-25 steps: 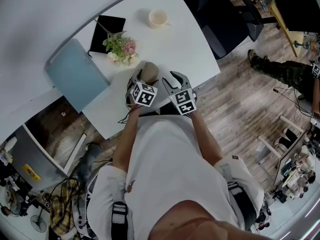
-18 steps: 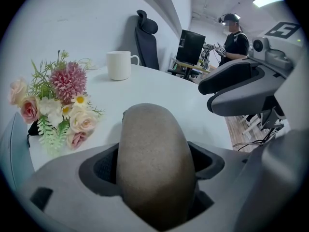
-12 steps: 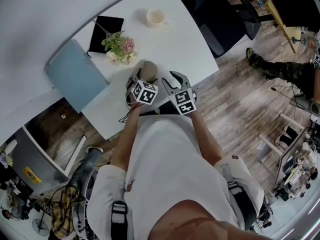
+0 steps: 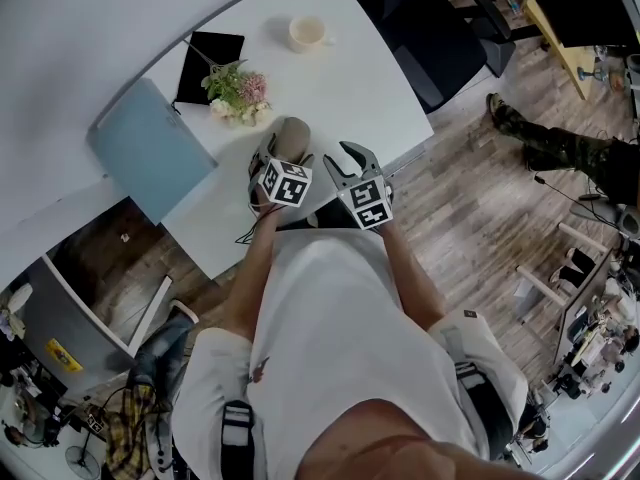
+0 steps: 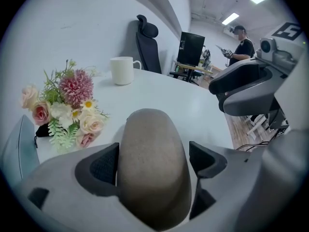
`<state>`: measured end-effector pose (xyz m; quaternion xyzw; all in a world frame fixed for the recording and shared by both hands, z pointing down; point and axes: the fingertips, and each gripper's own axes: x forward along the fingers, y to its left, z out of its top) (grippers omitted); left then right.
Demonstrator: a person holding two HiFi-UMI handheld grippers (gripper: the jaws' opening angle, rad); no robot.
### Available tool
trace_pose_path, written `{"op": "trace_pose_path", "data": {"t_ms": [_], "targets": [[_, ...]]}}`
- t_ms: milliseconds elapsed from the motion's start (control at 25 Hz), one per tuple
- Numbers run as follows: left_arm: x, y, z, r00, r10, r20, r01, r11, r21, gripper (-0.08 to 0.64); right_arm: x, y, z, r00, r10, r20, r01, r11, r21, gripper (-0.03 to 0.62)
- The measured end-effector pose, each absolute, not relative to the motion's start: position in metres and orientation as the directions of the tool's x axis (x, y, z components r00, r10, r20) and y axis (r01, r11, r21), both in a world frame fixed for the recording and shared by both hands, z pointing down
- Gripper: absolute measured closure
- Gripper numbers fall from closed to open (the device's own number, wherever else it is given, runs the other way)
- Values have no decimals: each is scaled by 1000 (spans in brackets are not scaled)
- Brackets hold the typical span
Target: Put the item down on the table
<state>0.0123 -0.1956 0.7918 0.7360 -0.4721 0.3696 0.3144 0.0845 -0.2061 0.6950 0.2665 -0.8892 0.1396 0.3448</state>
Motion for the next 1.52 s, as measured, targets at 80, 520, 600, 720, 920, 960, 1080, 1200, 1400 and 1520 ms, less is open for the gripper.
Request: {"op": "trace_pose_path", "data": {"t_ms": [80,520,600,720,920,960,1080,1200,1400,1520], "targets": [[11,-195,786,285,-478,831,-928,-355,114,98,84,-205,693,-621,-382,684,-570,820,-59,414],[-3,-196,715,294,-668,684,-942,-325,87,136,76,-208,641,-628,-510,588,-607,794,40,399],[-11,-199,688,279,-733,621,-948,-313,56,174,73,-215,619,-634,-553,541,-622,780,70,397],[-22,-205,645,258,-818,514,-956,-295,11,215,69,-223,586,-644,-604,469,-645,759,92,385],[-37,-210,570,260,-909,326,-959,-284,-27,236,61,-229,536,-663,-654,365,-660,740,127,372],[-41,-210,555,258,-921,291,-959,-280,-37,236,60,-229,527,-667,-660,346,-662,738,131,367],[-50,-207,520,244,-947,209,-964,-260,-57,236,56,-228,502,-678,-673,294,-667,732,137,350],[-58,-202,492,224,-964,143,-969,-236,-72,236,54,-225,479,-685,-682,258,-672,728,140,336],[-72,-192,485,192,-973,126,-977,-201,-65,236,49,-223,471,-679,-698,229,-683,714,151,308],[-74,-188,484,187,-975,121,-976,-198,-89,236,49,-219,469,-684,-693,228,-679,719,149,308]]}}
